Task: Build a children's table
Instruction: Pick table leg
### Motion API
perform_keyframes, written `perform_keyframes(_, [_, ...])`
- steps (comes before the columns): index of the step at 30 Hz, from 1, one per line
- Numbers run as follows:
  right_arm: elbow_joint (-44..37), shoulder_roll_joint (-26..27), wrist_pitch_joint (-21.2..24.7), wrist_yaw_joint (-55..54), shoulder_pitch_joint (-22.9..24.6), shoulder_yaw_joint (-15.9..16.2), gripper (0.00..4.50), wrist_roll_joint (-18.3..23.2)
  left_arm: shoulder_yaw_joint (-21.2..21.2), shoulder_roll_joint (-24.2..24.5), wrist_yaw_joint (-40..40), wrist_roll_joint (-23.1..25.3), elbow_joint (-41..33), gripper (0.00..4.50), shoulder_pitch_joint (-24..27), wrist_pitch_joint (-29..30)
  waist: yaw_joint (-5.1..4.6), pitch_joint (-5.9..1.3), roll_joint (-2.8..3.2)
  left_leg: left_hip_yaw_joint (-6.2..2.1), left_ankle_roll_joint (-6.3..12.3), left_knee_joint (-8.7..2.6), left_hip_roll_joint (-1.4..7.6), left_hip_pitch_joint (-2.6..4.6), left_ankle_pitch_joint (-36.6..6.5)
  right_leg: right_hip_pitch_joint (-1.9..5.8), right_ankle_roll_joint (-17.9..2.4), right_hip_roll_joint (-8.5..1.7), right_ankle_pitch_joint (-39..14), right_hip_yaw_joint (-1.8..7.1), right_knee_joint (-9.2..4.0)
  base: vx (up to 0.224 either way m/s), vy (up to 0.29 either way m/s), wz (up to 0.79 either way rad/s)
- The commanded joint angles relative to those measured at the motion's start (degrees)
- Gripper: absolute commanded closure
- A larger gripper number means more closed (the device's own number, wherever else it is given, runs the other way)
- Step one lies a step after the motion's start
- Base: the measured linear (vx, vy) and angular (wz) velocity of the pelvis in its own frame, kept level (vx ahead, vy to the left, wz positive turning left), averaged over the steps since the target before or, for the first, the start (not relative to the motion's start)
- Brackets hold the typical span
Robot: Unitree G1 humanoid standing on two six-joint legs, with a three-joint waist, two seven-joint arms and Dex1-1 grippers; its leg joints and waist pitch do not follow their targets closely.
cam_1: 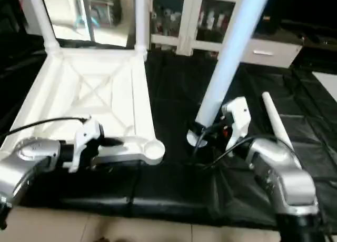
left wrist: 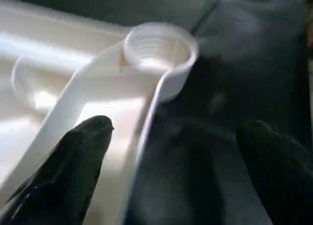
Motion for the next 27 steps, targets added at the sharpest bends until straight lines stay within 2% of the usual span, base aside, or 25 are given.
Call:
perform_keyframes(1, [-1.1, -0.4, 0.9, 0.7, -0.2, 0.5, 2.57, 1.6, -1.1, -0.6, -1.2, 1.0, 2.3, 0.0, -2.2, -1.9, -0.14, -3.44, 0.67, -0.74, 3.82, -4.29, 3.79, 0.51, 1.5, 2.6, -14.8, -4.99, 4.6, 2.77, -3.06, 0.0, 0.0, 0.0])
perform_keyframes(3, [-2.2, -0.2, 1.2, 0.8, 0.5, 0.6, 2.57, 1.8, -1.7, -0.6, -2.3, 1.7, 3.3, 0.16, -3.1, -2.5, -0.1, -3.42, 0.6, -0.84, 3.27, -4.45, 4.18, 0.54, 0.0, 2.73, -15.4, -5.15, 3.5, 2.77, -3.03, 0.0, 0.0, 0.0])
perform_keyframes(7, [-3.8, -0.2, 1.1, 0.7, 2.7, 0.7, 2.57, 1.5, -2.8, -1.1, -3.1, 2.8, 5.8, 0.26, -5.0, -4.1, -0.01, -3.38, 0.92, -0.67, 2.0, -4.59, 4.34, 0.6, -1.8, 2.7, -15.5, -5.19, 2.5, 2.8, -3.2, 0.0, 0.0, 0.0])
perform_keyframes(8, [-4.0, -0.1, 1.1, 0.7, 3.0, 0.8, 2.57, 1.4, -3.0, -1.2, -3.3, 2.9, 6.4, 0.45, -5.4, -4.4, -0.05, -3.35, 1.06, -0.66, 1.62, -4.64, 4.32, 0.58, -2.4, 2.71, -15.5, -5.18, 2.1, 2.79, -3.25, 0.0, 0.0, 0.0])
perform_keyframes(10, [-4.4, 0.0, 1.1, 0.7, 3.5, 1.0, 2.57, 1.3, -3.6, -1.3, -4.2, 3.3, 7.6, 0.53, -6.0, -4.8, 0.03, -3.34, 1.34, -0.62, 1.03, -4.66, 4.37, 0.62, -3.2, 2.74, -15.4, -5.3, 1.3, 2.86, -3.28, 0.0, 0.0, 0.0])
perform_keyframes(11, [-4.6, 0.0, 1.0, 0.4, 3.7, 1.3, 2.57, 1.2, -4.2, -1.3, -5.1, 4.0, 8.4, 0.61, -6.3, -5.5, -0.05, -3.28, 1.14, -0.6, 0.88, -4.74, 4.41, 0.54, -3.4, 2.8, -15.3, -5.29, 0.9, 2.87, -3.4, 0.0, 0.0, 0.0])
perform_keyframes(13, [-4.7, 0.0, 1.0, 0.1, 3.7, 1.4, 2.57, 1.2, -4.4, -1.4, -5.5, 4.2, 9.0, 0.69, -6.5, -5.8, -0.07, -3.3, 1.11, -0.56, 0.75, -4.72, 4.45, 0.49, -3.2, 2.83, -15.2, -5.32, 0.7, 2.91, -3.35, 0.0, 0.0, 0.0])
perform_keyframes(14, [-4.8, 0.1, 1.0, -0.1, 3.8, 1.4, 2.57, 1.2, -4.3, -1.9, -5.1, 4.3, 9.6, 0.84, -6.7, -6.1, -0.08, -3.31, 1.34, -0.54, 0.61, -4.71, 4.48, 0.53, -3.2, 2.76, -15.3, -5.31, 0.8, 2.89, -3.36, 0.0, 0.0, 0.0])
perform_keyframes(18, [-5.1, 0.5, 1.0, -0.3, 4.0, 1.8, 2.57, 1.0, -5.3, -1.8, -4.6, 6.5, 11.2, 1.13, -7.4, -7.8, -0.05, -3.31, 1.14, -0.49, 0.89, -4.69, 4.51, 0.51, -3.1, 2.76, -15.5, -5.32, 1.3, 2.87, -3.35, 0.0, 0.0, 0.0])
perform_keyframes(20, [-5.2, 0.6, 1.1, -0.1, 3.8, 2.2, 2.57, 1.1, -5.9, -1.1, -5.2, 7.1, 11.9, 1.32, -7.7, -8.0, 0.01, -3.29, 1.26, -0.46, 0.86, -4.75, 4.6, 0.58, -3.3, 2.7, -15.3, -5.34, 0.7, 2.85, -3.35, 0.0, 0.0, 0.0])
perform_keyframes(21, [-5.2, 0.6, 1.1, -0.1, 3.8, 2.2, 2.57, 1.1, -5.9, -1.1, -5.2, 7.1, 11.9, 1.32, -7.7, -8.0, 0.03, -3.28, 1.24, -0.41, 0.8, -4.76, 4.62, 0.59, -3.4, 2.7, -15.2, -5.34, 0.6, 2.86, -3.36, 0.0, 0.0, 0.0])
perform_keyframes(22, [-4.9, 0.7, 1.2, -0.3, 3.5, 2.0, 2.57, 1.2, -5.5, -1.1, -5.0, 7.1, 12.2, 1.5, -7.7, -8.0, -0.01, -3.27, 1.2, -0.31, 0.64, -4.79, 4.67, 0.58, -3.5, 2.67, -15.2, -5.33, 0.5, 2.85, -3.32, 0.0, 0.0, 0.0])
perform_keyframes(23, [-4.7, 0.7, 1.1, -0.5, 3.2, 1.9, 2.57, 1.4, -5.1, -1.0, -5.2, 7.1, 12.5, 1.58, -7.7, -8.2, 0.01, -3.28, 0.95, -0.21, 0.52, -4.77, 4.67, 0.58, -3.5, 2.67, -15.2, -5.32, 0.4, 2.86, -3.35, 0.0, 0.0, 0.0])
perform_keyframes(27, [-4.6, 0.6, 1.1, -0.5, 3.2, 1.8, 2.57, 1.5, -4.6, -0.8, -5.4, 7.1, 12.5, 1.83, -7.6, -8.2, 0.09, -3.24, 0.98, -0.14, 0.44, -4.79, 4.67, 0.58, -3.6, 2.59, -15.1, -5.36, 0.1, 2.87, -3.32, 0.0, 0.0, 0.0])
